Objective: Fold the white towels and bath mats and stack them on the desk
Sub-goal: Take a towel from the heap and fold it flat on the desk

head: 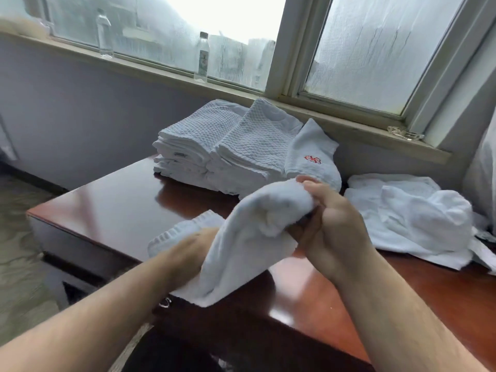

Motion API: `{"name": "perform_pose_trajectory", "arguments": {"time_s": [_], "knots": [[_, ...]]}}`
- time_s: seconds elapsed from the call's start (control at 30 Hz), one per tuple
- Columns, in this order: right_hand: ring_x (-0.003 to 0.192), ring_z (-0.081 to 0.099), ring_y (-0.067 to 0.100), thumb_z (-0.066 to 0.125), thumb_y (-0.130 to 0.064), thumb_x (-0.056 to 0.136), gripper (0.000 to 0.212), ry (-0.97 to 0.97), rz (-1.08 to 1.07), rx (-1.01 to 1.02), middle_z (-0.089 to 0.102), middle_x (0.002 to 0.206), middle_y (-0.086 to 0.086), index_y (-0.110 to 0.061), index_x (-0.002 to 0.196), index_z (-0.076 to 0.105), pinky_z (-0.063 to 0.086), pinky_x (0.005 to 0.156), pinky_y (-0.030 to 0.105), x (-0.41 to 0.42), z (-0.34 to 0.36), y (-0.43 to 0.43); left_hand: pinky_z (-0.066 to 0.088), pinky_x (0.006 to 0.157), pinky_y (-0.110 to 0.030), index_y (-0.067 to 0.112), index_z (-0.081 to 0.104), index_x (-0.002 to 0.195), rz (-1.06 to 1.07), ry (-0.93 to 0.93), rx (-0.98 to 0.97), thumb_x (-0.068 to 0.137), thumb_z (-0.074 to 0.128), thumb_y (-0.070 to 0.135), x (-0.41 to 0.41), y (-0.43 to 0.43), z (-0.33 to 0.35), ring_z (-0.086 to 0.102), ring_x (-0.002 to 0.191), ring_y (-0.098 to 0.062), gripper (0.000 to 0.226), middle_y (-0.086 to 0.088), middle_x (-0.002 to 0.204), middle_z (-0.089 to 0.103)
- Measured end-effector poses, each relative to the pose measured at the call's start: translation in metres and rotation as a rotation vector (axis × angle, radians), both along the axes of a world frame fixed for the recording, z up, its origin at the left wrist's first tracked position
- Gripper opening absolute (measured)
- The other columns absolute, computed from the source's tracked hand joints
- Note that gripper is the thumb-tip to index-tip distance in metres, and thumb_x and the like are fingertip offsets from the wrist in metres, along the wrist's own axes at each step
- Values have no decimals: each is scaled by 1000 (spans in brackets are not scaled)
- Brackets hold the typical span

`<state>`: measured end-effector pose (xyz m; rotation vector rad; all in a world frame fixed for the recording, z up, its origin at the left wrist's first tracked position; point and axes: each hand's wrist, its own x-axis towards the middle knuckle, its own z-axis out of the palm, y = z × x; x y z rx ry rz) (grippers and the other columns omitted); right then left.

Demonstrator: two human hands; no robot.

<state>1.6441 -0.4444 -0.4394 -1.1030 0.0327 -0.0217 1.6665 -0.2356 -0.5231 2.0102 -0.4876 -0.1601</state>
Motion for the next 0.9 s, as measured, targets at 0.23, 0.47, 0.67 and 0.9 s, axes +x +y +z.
{"name": "perform_pose_trajectory", "arguments": {"time_s": [0.23,0.47,0.67,0.9], "knots": [[108,70,37,49,-35,90,46,20,182,-204,70,119,24,-9,126,59,58,81,37,31,15,8,55,81,-21,23,72,115,-232,432,-488,79,76,44,-7,7,-7,73,99,-13,42,0,106,77],[90,71,22,65,-49,76,30,-88,-260,-732,76,104,8,-31,101,66,57,80,40,47,-30,-12,58,64,-31,14,81,88,-76,523,-671,59,76,26,-4,17,-3,73,76,-26,32,-15,91,75],[83,76,25,35,-50,107,56,284,130,-311,77,110,8,-26,87,81,59,67,42,40,-47,-32,54,89,-40,-3,75,89,-280,555,-654,80,68,8,-1,18,40,68,59,-15,17,-23,77,72],[76,75,25,53,-59,87,52,-3,264,-147,77,90,10,-17,96,82,59,57,34,38,3,-27,58,74,-37,-4,75,104,-267,642,-681,47,66,14,14,14,74,69,77,-34,60,-24,94,70]]}}
